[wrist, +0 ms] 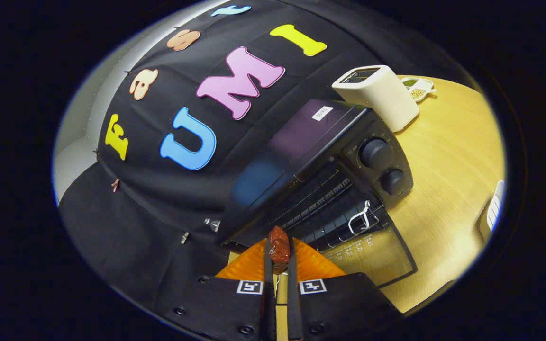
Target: Open the toaster oven, put the food inside, and close the toaster oven door.
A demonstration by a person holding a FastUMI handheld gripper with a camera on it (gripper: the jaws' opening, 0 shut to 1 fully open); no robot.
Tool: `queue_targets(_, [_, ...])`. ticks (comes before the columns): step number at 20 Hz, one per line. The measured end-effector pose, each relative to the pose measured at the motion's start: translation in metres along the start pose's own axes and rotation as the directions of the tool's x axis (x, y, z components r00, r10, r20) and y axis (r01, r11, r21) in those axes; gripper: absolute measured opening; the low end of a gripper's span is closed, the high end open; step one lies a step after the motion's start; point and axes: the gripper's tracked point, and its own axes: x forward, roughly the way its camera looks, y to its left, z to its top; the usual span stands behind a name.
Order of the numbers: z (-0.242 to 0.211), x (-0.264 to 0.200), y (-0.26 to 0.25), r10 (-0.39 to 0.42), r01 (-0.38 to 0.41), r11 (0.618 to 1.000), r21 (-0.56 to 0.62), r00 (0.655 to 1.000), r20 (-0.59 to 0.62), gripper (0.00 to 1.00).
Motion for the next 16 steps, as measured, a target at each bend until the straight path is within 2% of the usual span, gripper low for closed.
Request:
queue_targets(6, [-0.015, 0.045, -0.011, 0.014, -0.014, 1.0, 0.0, 1.0, 0.01, 0.13])
queue_targets(10, [-0.009, 0.059, -0.009, 0.033, -0.032, 0.999, -0.011, 0.997, 0.069, 0.13])
queue_targets(14, [0.001, 0.068, -0.022, -0.003, 0.009, 0.999, -0.044, 0.992, 0.125, 0.13])
queue_targets(16, [-0.001, 0.071, -0.032, -0.043, 0.047, 0.998, -0.034, 0.993, 0.106, 0.13])
